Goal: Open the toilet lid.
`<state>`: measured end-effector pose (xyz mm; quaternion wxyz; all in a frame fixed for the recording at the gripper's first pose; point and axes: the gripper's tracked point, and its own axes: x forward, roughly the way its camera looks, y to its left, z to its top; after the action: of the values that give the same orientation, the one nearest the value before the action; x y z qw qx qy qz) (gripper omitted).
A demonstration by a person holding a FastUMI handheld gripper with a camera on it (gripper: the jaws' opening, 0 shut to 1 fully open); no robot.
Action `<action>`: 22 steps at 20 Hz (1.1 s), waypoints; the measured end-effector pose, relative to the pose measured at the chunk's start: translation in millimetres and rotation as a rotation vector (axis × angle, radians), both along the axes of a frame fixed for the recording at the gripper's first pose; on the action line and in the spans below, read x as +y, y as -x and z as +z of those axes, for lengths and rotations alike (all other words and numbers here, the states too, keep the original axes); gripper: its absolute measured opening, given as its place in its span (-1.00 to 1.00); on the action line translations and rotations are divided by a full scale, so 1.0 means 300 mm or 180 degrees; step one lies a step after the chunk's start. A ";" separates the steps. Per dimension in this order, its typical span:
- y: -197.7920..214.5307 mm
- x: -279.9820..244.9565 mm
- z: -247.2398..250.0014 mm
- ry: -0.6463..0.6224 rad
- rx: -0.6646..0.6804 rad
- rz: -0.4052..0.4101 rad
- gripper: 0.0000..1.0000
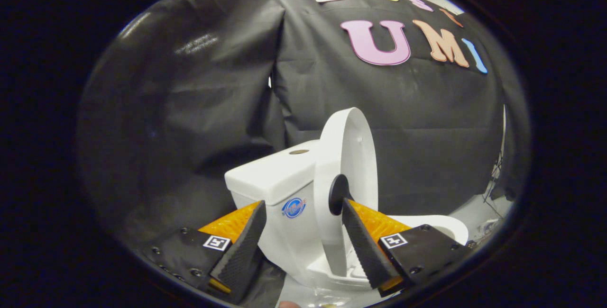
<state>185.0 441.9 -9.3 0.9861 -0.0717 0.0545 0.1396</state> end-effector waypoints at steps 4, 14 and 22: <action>0.080 -0.040 0.086 -0.0013 -0.0104 0.0096 0.97; 0.200 -0.291 0.336 -0.0110 -0.0427 0.0184 0.97; 0.175 -0.563 0.358 -0.0014 -0.0412 -0.0016 0.97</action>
<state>132.6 273.1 98.1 0.9881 -0.0783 -0.0095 0.1322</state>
